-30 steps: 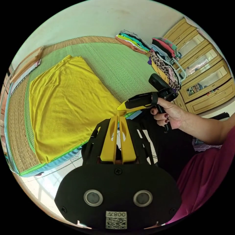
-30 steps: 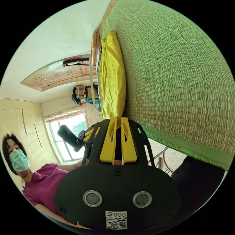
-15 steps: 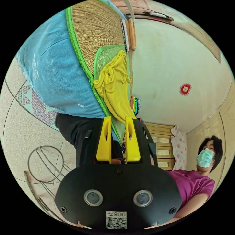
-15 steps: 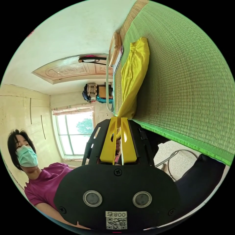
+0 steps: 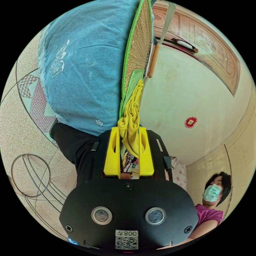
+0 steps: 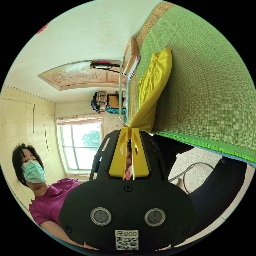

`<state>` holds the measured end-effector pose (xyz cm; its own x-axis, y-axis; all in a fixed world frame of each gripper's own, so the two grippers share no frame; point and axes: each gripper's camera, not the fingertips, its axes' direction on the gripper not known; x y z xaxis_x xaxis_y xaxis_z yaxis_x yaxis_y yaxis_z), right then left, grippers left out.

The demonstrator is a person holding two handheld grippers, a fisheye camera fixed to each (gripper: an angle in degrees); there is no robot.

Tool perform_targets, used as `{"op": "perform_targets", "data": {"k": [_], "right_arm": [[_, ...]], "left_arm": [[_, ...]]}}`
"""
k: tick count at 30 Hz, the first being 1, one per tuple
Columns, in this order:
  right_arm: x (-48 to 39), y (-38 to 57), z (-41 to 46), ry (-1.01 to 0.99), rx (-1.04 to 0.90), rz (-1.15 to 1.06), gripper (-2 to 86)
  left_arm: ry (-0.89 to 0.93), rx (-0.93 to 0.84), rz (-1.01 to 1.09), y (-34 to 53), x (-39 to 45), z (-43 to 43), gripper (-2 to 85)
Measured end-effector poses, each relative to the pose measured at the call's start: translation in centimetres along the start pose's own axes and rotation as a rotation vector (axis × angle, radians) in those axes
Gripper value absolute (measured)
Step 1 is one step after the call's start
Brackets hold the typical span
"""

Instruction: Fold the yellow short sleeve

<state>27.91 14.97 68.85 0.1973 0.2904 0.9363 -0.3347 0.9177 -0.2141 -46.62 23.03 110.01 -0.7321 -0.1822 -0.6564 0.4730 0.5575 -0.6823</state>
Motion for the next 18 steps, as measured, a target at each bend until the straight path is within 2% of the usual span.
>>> {"op": "perform_targets", "data": {"k": [6,18], "right_arm": [[-0.4,1.2,-0.2,0.011,0.006,0.001,1.9],[1.4,5.1,-1.5,0.044,-0.016,0.05,2.0]], "left_arm": [[0.008,-0.03,0.03,0.3,0.2,-2.0,4.8],[-0.001,-0.125,0.11,4.2,1.2,-5.5,4.0]]}}
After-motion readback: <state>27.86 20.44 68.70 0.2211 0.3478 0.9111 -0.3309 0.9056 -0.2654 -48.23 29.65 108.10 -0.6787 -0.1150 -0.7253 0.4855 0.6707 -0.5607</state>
